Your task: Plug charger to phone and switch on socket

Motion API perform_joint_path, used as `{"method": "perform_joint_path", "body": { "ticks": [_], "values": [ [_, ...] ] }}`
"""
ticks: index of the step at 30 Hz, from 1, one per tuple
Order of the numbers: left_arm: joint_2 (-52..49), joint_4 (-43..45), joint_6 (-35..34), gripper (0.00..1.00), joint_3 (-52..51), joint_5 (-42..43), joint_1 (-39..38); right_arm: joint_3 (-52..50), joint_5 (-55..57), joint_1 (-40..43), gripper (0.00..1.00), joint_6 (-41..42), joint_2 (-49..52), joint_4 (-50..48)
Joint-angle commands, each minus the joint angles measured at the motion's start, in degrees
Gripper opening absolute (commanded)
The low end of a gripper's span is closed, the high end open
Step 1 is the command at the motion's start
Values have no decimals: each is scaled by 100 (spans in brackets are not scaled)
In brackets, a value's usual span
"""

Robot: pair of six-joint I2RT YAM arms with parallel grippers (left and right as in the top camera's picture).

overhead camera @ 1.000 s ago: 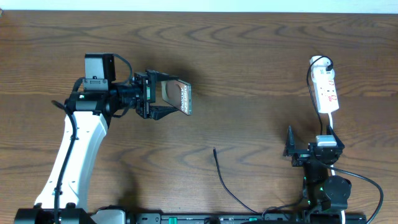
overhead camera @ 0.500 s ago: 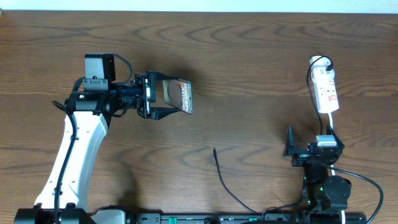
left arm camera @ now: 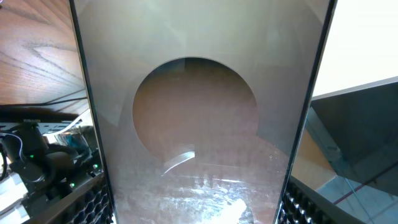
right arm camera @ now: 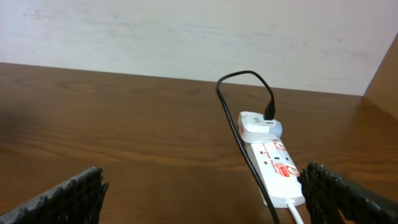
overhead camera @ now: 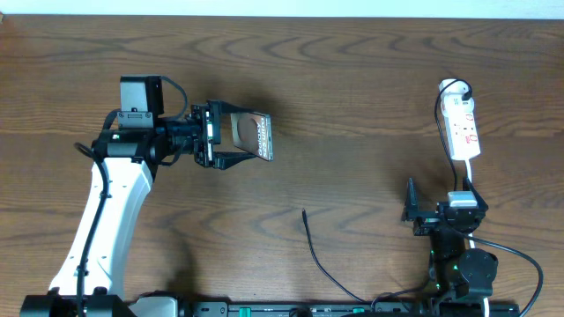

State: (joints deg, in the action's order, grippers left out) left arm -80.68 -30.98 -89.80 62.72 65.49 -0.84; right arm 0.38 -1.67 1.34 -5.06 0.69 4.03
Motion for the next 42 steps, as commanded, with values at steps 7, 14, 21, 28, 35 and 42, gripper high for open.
{"method": "perform_joint_path", "body": {
  "ticks": [7, 14, 21, 28, 35, 42],
  "values": [
    [96, 50, 13, 8, 199, 197, 31, -7, -13, -111, 99, -59, -31, 22],
    [98, 48, 85, 7, 199, 199, 31, -7, -13, -111, 99, -59, -31, 22],
    [96, 48, 127, 7, 199, 199, 31, -7, -13, -111, 99, -59, -31, 22],
    [96, 50, 146, 7, 199, 199, 31, -7, -13, -111, 99, -61, -31, 22],
    [96, 50, 166, 8, 199, 197, 31, -7, -13, -111, 99, -61, -31, 22],
    [96, 48, 275, 8, 197, -87, 31, -7, -13, -111, 99, -59, -31, 22]
  ]
}}
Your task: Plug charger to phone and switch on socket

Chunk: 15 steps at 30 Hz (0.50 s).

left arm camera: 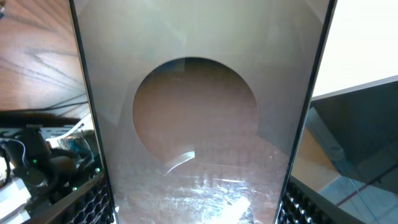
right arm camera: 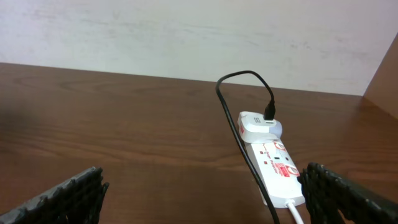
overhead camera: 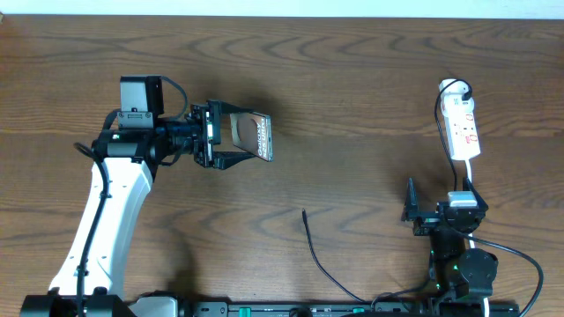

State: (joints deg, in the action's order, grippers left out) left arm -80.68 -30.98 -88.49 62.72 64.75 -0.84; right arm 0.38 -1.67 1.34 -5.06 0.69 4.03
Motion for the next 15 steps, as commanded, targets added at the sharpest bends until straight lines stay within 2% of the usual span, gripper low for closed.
{"method": "perform_joint_path", "body": {
  "ticks": [1, 15],
  "values": [
    [96, 46, 170, 7, 197, -90, 28, -7, -13, -111, 99, -61, -31, 22],
    [96, 20, 516, 8, 144, -251, 28, -7, -13, -111, 99, -61, -31, 22]
  ]
}}
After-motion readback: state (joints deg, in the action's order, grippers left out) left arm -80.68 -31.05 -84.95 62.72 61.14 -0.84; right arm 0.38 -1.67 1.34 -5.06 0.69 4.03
